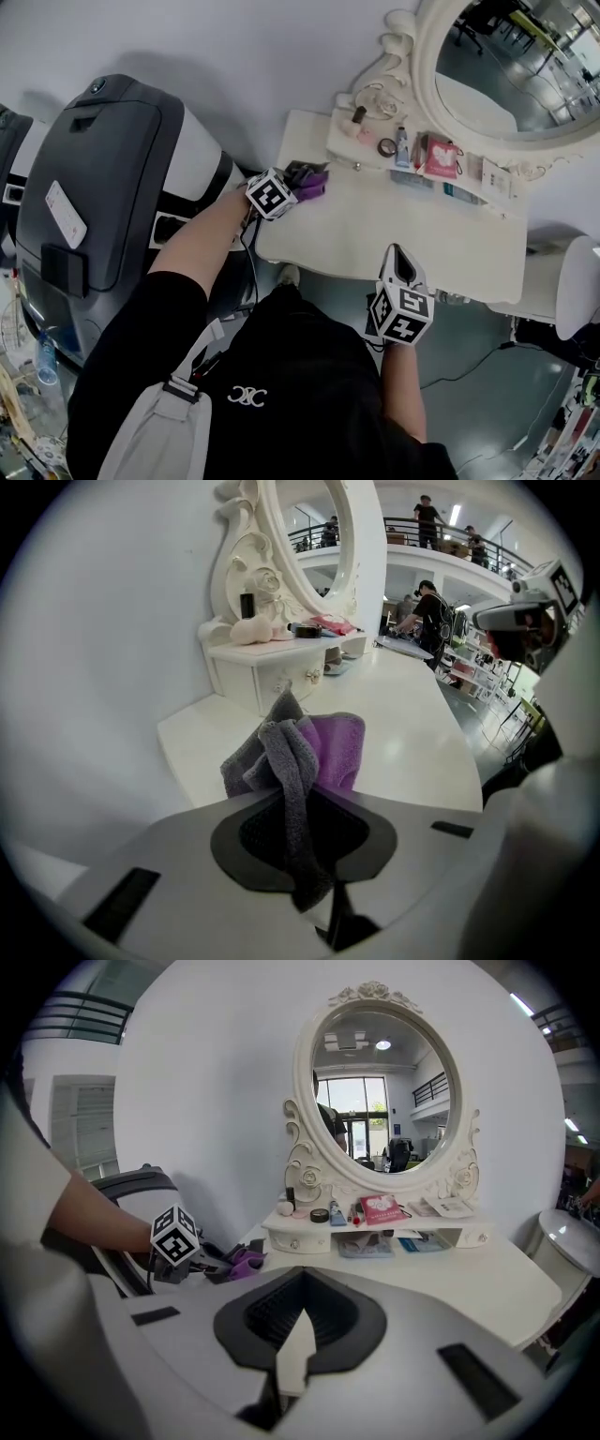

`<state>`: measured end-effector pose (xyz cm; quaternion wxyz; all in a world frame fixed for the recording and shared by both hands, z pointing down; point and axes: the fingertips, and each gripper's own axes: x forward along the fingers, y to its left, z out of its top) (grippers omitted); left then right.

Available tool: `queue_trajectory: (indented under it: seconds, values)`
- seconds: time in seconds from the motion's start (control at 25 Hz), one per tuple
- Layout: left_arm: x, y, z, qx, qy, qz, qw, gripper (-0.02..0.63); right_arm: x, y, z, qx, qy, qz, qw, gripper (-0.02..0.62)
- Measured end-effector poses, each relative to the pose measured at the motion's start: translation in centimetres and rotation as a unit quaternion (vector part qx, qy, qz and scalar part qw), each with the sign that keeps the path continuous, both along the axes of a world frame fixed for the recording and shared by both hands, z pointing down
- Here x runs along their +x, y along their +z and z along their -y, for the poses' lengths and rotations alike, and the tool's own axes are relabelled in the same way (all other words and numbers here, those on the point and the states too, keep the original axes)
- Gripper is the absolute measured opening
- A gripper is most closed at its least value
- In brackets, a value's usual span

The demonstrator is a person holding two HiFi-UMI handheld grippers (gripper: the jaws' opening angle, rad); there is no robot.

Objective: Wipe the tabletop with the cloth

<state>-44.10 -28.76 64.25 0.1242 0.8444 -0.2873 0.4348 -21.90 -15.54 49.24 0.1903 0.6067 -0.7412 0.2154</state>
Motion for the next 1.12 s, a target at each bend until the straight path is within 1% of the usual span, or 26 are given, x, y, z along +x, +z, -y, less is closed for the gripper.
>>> queue_trajectory:
  seconds: [0.16,0.36,0.48,0.56,0.68,0.76,0.84,0.96,1.12]
  values:
    - [0.3,0.5,-3.3,-0.005,-0.018,-0.001,0.9998,0.055,1.4,0.2,-2.0,-0.002,0.005,0.023,1.0,0.003]
    - [-0.1,0.5,-7.1,-0.007,-0.06,0.001,0.9981,0.055,2.1,0.4,-4.6,0.002,-0.003,0.042,0.999,0.003]
    - [-0.7,0.7,-9.6,-0.009,-0.09,-0.004,0.9959,0.055,2.4,0.4,-6.3,0.002,-0.006,0.055,0.998,0.003]
    - [-1.0,0.7,-11.4,-0.016,-0.114,-0.018,0.9932,0.055,2.6,0.3,-7.5,0.003,-0.007,0.061,0.998,0.003]
    - [-1.4,0.7,-13.1,-0.022,-0.155,-0.041,0.9868,0.055,3.0,0.6,-9.3,0.002,-0.011,0.065,0.998,0.003]
    - [-1.6,0.7,-13.9,-0.027,-0.186,-0.048,0.9809,0.055,3.4,1.0,-10.6,0.0,-0.01,0.067,0.998,0.003]
    - [-1.5,0.7,-14.3,-0.024,-0.21,-0.047,0.9763,0.055,3.9,1.3,-11.8,-0.003,-0.005,0.071,0.997,0.003]
    - [-0.4,0.7,-14.9,-0.021,-0.224,-0.046,0.9732,0.055,5.0,1.6,-13.3,-0.004,0.005,0.079,0.997,0.003]
    - [1.5,0.8,-15.4,-0.021,-0.217,-0.039,0.9752,0.055,6.8,1.7,-14.9,-0.002,0.021,0.083,0.996,0.003]
